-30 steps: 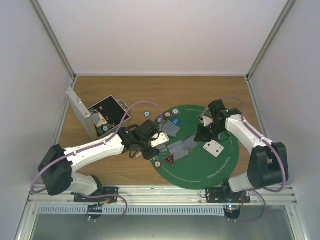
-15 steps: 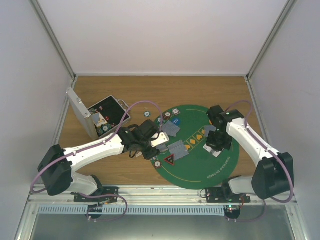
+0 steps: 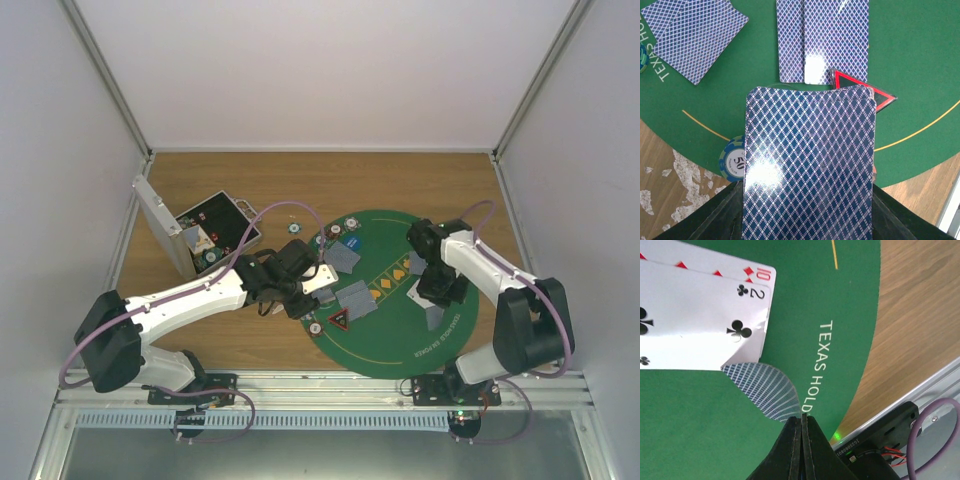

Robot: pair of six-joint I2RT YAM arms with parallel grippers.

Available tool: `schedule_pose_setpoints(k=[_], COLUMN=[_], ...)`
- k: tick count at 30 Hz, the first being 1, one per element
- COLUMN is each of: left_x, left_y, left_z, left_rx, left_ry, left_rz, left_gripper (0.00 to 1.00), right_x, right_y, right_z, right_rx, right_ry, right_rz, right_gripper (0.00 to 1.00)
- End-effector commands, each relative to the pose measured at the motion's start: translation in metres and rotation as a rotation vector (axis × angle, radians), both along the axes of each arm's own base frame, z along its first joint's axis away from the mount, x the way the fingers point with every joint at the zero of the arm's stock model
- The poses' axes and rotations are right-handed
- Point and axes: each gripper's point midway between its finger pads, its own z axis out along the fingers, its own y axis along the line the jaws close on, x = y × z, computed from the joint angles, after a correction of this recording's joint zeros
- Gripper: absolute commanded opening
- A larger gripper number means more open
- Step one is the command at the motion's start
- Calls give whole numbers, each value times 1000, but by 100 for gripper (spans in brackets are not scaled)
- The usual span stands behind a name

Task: Distribute texas hold em gaming equipment

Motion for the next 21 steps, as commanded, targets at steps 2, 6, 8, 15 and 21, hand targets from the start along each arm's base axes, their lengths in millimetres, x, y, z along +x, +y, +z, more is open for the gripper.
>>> schedule_pose_setpoints(k=[2,6,8,15,21], left_x=[3,3,3,2,2], left_y=[-5,-5,-5,-5,-5], left_z=[8,8,8,8,7], left_rx=[-32,-33,-34,-41,-40], left_ry=[-38,-38,-40,-37,-38], left_rz=[-12,-13,-10,-12,-11], left_gripper=[58,58,58,58,58], right_x=[22,18,15,20,15], right_y=[-6,-10,-11,2,33], right_z=[16,10,6,3,1], right_rx=[-67,-91,-100,-34,140], right_ry=[-103,-67,-49,-13,38], right_rz=[-21,-17,-21,25,54], right_gripper=[1,1,0,1,1])
